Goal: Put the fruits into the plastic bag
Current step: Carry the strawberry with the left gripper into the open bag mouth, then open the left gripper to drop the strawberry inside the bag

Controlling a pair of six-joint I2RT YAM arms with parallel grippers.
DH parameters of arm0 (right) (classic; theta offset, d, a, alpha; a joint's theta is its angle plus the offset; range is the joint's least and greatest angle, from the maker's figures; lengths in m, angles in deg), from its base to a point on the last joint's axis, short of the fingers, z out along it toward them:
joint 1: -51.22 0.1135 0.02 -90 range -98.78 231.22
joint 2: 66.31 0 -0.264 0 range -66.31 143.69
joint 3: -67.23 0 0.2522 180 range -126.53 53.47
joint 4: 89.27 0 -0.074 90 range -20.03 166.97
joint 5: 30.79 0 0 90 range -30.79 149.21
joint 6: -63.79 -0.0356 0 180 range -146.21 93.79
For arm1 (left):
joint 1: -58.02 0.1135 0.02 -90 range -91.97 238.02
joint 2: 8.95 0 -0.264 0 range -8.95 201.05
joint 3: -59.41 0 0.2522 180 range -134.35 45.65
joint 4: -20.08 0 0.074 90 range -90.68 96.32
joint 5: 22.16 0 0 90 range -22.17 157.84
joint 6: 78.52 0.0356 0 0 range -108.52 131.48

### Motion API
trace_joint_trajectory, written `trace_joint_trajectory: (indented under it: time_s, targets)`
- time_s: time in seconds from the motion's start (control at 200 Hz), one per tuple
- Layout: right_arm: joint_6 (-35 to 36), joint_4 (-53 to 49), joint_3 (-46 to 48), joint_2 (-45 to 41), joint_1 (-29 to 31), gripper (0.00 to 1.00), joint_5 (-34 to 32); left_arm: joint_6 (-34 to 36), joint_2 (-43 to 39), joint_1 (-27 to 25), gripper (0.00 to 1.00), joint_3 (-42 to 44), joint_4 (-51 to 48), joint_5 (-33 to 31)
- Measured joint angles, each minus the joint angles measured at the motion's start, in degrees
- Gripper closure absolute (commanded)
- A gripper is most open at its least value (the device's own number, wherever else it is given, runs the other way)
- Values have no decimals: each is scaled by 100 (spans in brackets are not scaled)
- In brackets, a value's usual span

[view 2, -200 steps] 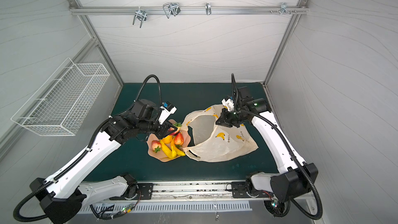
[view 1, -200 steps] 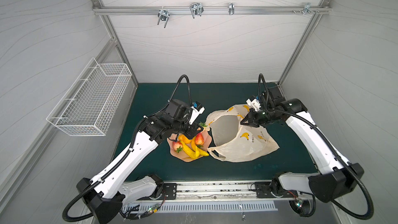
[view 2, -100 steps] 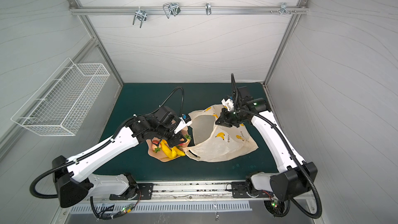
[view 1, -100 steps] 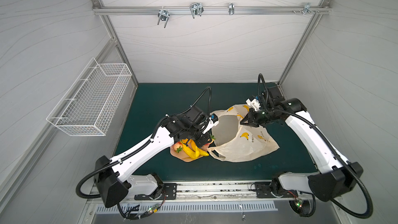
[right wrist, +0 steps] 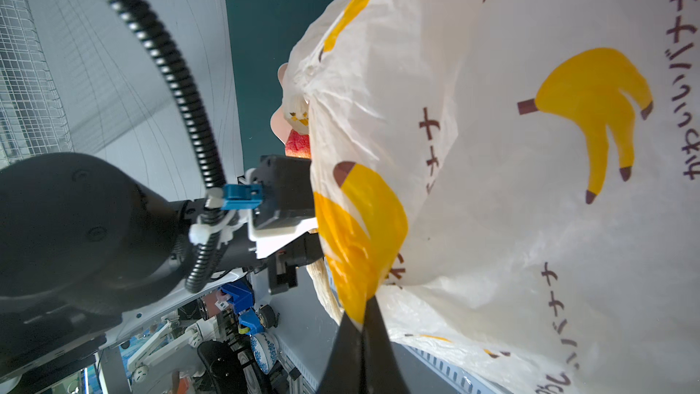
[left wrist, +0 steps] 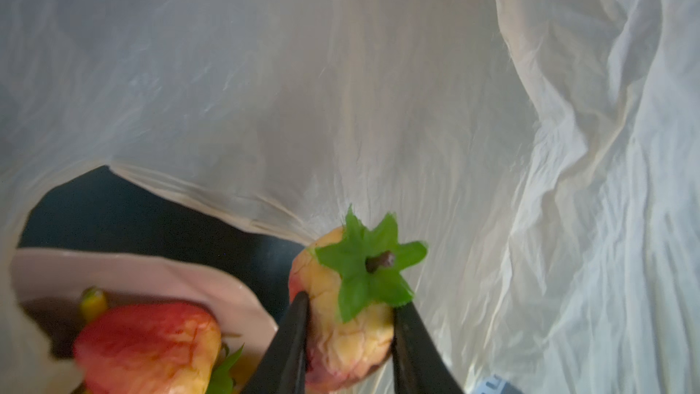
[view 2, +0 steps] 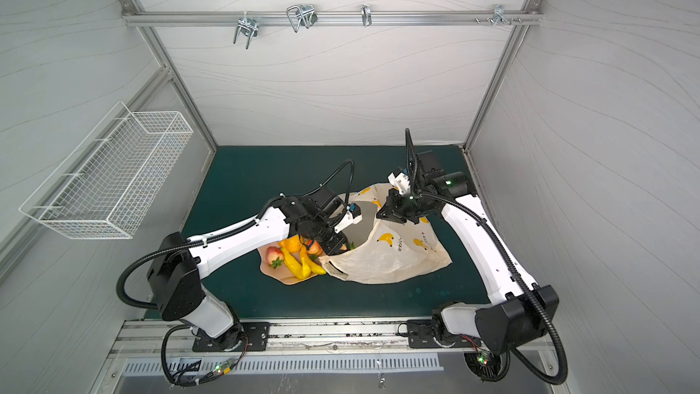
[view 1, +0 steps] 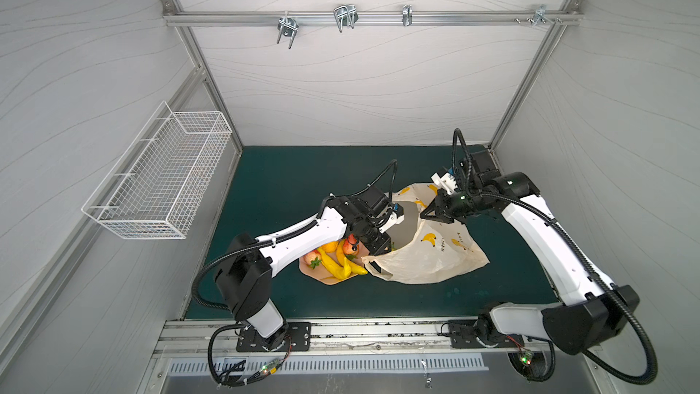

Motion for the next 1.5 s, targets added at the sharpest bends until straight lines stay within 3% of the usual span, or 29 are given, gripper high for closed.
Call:
trace_joint_trajectory:
  time_s: [0.41, 0.54, 0.695, 0.92, 1.121, 1.501]
  targets:
    - [-308, 422, 212, 2, 57, 100, 267, -1174, 992, -4, 64, -452, 763, 474]
    - [-354, 538, 249, 22, 57, 100, 328, -1663, 1231, -7, 58, -474, 990, 614]
    - [-407, 660, 278, 57, 57, 100, 387, -2129, 1419, -11, 32, -487, 1217, 837]
    - [-455, 723, 334, 59, 57, 100, 435, -2437, 1438, -13, 16, -566, 1226, 870]
    - [-452, 726, 334, 57, 57, 100, 459, -2590, 1095, 107, 13, -568, 1040, 780]
    - [-282, 551, 225, 59, -59, 100, 483, -2677, -435, 734, 15, -273, 629, 608]
